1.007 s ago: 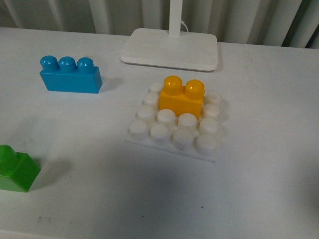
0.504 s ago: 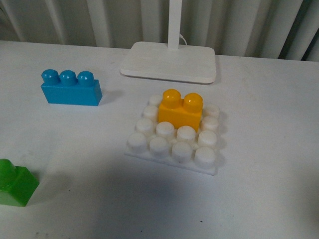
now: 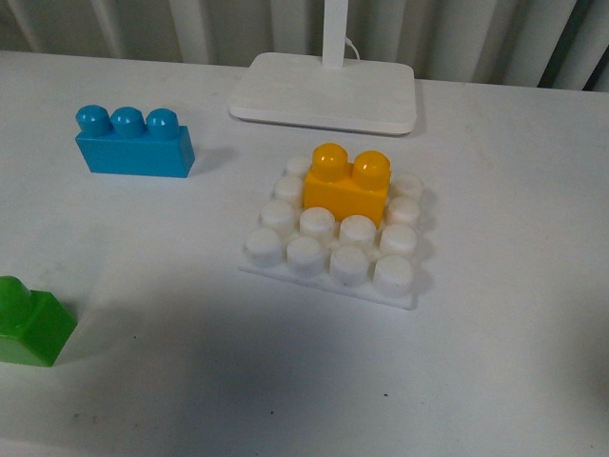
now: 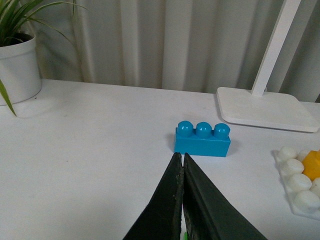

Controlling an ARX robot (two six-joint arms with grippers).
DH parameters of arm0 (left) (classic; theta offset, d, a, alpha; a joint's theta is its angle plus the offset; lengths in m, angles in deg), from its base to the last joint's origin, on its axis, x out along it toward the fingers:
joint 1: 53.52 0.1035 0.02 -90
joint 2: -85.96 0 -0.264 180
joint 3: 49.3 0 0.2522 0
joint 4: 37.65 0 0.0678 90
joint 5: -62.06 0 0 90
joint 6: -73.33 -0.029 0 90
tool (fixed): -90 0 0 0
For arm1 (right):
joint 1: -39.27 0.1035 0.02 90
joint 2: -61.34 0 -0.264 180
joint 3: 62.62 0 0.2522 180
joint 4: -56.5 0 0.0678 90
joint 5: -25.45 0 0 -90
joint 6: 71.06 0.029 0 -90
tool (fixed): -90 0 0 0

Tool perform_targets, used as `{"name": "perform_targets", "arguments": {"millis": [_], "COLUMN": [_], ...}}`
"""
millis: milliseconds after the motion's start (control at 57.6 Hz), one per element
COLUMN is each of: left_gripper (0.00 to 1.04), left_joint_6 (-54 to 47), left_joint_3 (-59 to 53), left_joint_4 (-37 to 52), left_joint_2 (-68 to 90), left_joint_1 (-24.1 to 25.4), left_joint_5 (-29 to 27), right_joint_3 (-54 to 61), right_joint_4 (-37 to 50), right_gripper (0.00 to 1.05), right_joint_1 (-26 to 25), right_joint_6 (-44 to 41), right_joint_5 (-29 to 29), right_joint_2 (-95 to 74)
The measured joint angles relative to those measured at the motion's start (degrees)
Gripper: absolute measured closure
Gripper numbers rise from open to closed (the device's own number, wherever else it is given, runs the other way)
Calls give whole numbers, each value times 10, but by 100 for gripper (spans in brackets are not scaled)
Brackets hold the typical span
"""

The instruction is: Insert yellow block into base center

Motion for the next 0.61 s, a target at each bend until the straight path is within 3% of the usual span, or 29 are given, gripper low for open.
{"name": "perform_targets", "arguments": {"millis": [174,261,608], "left_gripper": [101,101,101], "left_joint_6": [0,1,2], "left_joint_3": [-11,-20,-21], "left_joint_4": [-16,-93,-96], "left_joint_2": [-31,-106,-123], "left_joint_1": [0,0,0], "left_joint_5": [0,0,0], "right_joint_3": [0,0,0], "right_joint_4": [0,0,0], "right_gripper": [9,9,9], "right_joint_1": [0,0,0], "right_joint_6": [0,0,0], "right_joint_5": [0,0,0], "right_joint_2": [0,0,0]}}
